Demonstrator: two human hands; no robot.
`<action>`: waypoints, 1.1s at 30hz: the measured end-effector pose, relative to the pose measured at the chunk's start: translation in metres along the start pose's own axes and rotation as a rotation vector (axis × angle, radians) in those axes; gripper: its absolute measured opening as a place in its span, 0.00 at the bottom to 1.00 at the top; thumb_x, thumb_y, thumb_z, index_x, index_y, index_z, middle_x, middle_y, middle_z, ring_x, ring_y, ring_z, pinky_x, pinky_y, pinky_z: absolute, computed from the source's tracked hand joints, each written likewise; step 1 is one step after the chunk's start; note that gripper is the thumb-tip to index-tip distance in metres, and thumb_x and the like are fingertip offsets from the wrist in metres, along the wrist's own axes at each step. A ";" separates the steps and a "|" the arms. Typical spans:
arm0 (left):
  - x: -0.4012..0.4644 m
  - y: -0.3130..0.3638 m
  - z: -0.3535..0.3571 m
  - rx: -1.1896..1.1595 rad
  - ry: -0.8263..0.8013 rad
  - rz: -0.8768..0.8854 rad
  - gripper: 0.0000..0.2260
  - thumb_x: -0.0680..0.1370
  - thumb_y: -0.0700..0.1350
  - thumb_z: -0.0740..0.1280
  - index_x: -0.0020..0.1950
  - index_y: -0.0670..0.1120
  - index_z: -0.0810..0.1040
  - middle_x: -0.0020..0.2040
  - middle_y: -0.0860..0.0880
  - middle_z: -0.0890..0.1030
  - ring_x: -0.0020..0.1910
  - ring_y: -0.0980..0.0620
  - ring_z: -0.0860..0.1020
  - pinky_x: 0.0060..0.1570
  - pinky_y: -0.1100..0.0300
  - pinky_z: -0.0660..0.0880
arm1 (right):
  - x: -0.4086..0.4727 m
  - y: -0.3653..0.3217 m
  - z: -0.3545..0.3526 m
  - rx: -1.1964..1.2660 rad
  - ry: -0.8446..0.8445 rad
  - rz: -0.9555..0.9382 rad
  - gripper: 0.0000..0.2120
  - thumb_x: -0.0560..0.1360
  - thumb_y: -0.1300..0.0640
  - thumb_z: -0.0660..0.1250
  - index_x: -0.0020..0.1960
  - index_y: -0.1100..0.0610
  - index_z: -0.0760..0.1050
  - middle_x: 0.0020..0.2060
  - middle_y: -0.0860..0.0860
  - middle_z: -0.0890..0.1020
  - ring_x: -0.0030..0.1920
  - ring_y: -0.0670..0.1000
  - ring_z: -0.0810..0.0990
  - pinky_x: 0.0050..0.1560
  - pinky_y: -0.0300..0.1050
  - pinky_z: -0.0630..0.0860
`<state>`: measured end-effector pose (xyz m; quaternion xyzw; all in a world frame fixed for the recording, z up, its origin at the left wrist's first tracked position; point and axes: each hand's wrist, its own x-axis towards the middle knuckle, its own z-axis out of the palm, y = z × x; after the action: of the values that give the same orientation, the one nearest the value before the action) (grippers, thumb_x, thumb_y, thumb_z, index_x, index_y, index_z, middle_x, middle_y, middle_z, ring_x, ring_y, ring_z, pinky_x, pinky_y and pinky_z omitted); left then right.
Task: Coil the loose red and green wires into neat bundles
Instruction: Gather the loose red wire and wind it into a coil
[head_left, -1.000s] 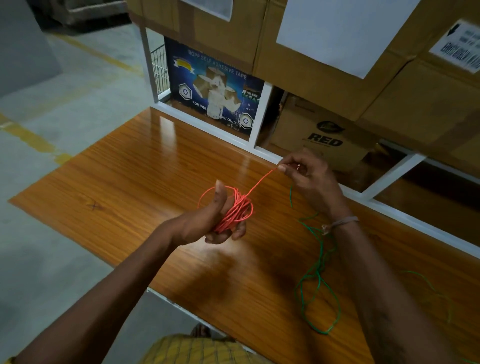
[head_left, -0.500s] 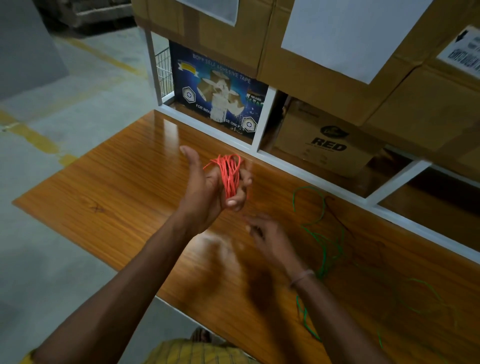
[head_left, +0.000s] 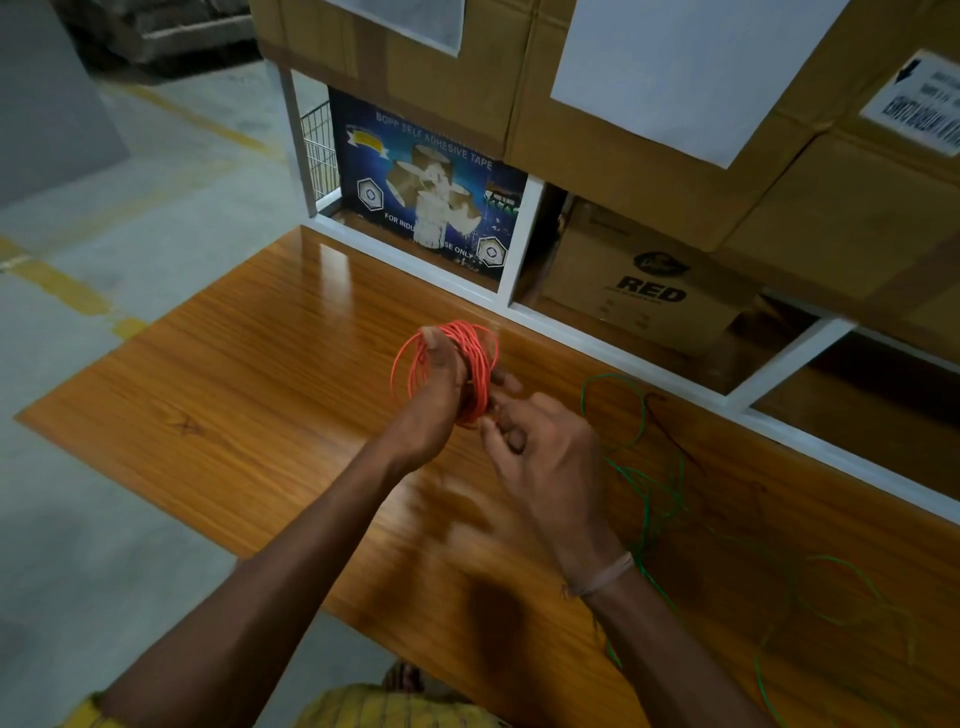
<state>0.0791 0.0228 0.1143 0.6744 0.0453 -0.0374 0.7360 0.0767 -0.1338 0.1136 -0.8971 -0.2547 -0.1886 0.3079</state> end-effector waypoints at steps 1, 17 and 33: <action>-0.002 0.001 0.002 0.029 -0.008 0.010 0.44 0.73 0.73 0.35 0.63 0.52 0.80 0.54 0.52 0.86 0.59 0.56 0.83 0.70 0.56 0.75 | 0.003 0.002 -0.001 0.018 0.006 -0.003 0.08 0.73 0.59 0.79 0.41 0.55 0.81 0.36 0.50 0.78 0.32 0.42 0.68 0.32 0.31 0.62; -0.002 0.011 0.004 0.026 -0.297 -0.103 0.50 0.80 0.67 0.25 0.48 0.34 0.77 0.35 0.39 0.74 0.33 0.44 0.71 0.45 0.50 0.74 | 0.031 0.016 -0.029 0.072 -0.055 -0.094 0.06 0.72 0.55 0.81 0.42 0.55 0.85 0.36 0.44 0.76 0.35 0.45 0.73 0.34 0.40 0.69; -0.009 0.020 -0.021 0.182 -0.895 -0.094 0.12 0.84 0.37 0.69 0.56 0.26 0.76 0.31 0.54 0.75 0.25 0.58 0.69 0.24 0.61 0.64 | 0.026 0.042 -0.051 0.867 -0.437 0.244 0.23 0.81 0.58 0.53 0.72 0.58 0.74 0.62 0.55 0.86 0.70 0.54 0.79 0.72 0.54 0.68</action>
<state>0.0722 0.0449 0.1332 0.6510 -0.2501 -0.3622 0.6184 0.1124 -0.1864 0.1454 -0.7285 -0.2613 0.1645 0.6115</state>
